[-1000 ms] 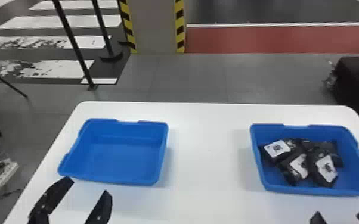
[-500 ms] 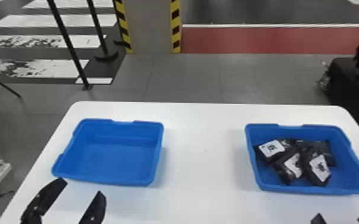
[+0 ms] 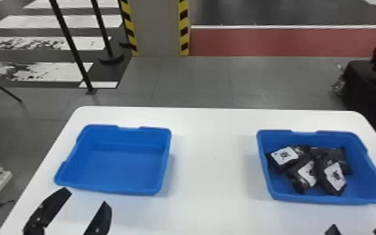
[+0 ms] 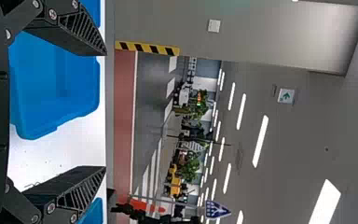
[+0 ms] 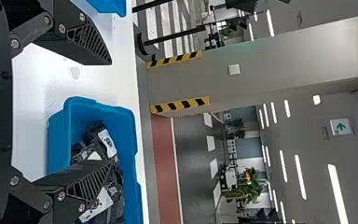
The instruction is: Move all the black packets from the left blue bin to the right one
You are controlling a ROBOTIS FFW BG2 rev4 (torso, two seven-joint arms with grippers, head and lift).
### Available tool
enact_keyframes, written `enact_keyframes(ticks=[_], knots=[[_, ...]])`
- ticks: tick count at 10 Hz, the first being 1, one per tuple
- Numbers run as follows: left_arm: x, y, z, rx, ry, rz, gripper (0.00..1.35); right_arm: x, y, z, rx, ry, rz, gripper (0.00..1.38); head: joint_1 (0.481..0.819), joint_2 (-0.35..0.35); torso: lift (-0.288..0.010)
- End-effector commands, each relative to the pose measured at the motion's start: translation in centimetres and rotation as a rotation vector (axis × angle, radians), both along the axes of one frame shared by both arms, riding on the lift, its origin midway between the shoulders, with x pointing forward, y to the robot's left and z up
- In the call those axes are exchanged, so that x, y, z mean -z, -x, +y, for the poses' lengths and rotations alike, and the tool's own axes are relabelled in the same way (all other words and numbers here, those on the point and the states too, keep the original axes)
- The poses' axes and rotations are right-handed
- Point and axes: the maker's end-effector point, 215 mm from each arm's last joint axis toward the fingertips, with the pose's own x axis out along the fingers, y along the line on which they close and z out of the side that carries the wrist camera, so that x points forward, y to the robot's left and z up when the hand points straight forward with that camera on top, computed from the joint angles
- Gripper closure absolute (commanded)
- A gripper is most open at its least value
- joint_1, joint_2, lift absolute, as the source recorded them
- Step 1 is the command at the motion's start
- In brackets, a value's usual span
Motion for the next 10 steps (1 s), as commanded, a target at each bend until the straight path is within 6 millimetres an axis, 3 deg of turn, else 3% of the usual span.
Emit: enact_keyframes(ticks=[1,10], knots=[[0.17,0.0,-0.12,0.0,0.006,0.007,0.17,0.38,-0.11,-0.02,0.003,-0.009,0.003,0.29,0.695,0.07,-0.11],[0.77,0.1,-0.41,0.005,0.022,0.027,0.17,0.42,-0.34,-0.01,0.008,-0.028,-0.001,0.29,0.695,0.063,-0.11]])
